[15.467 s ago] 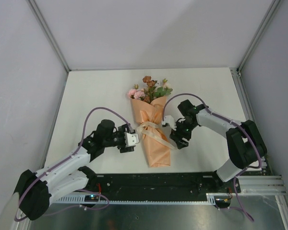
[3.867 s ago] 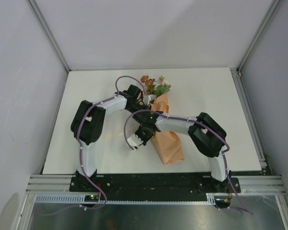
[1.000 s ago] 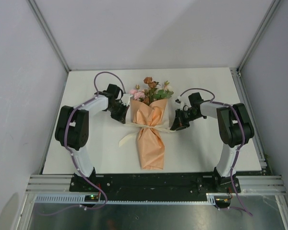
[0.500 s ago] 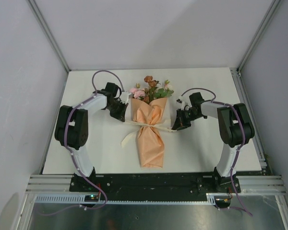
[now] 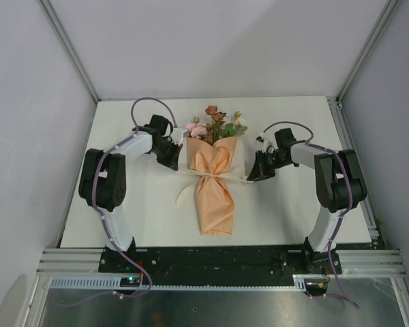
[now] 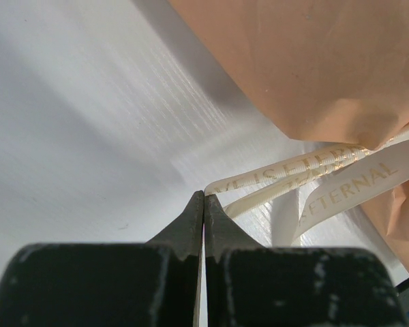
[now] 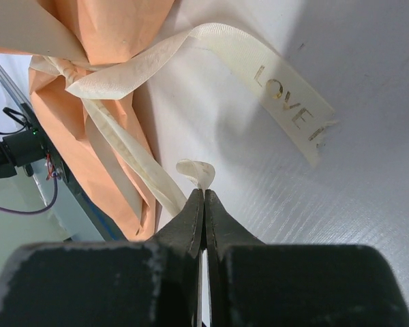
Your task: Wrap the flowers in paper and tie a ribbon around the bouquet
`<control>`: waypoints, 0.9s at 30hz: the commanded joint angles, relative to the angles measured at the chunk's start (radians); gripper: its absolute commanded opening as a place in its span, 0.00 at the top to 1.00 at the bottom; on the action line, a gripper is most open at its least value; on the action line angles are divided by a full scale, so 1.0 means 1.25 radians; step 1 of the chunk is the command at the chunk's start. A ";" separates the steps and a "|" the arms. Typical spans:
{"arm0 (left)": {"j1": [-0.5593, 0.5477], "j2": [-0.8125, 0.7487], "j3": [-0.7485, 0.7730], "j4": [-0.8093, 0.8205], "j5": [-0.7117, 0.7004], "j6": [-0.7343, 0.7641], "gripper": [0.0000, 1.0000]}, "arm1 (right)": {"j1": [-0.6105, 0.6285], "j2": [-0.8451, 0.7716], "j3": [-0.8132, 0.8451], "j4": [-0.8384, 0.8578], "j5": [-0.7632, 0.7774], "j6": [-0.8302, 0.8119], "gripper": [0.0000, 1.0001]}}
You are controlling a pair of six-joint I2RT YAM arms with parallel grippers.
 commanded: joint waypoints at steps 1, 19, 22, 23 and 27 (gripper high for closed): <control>0.076 0.009 0.035 -0.002 -0.222 0.079 1.00 | -0.062 -0.030 -0.005 -0.099 0.121 -0.051 1.00; -0.015 -0.023 0.088 -0.002 -0.115 0.019 1.00 | -0.043 -0.044 0.083 -0.074 0.022 -0.081 1.00; -0.022 -0.028 0.100 -0.003 -0.070 0.013 1.00 | -0.007 -0.060 0.096 -0.055 0.026 -0.092 1.00; -0.023 -0.032 0.102 -0.003 -0.050 0.012 1.00 | 0.003 -0.062 0.105 -0.052 0.033 -0.096 0.97; -0.021 -0.051 0.103 -0.004 0.011 -0.002 0.82 | 0.022 -0.071 0.137 -0.043 0.057 -0.100 0.67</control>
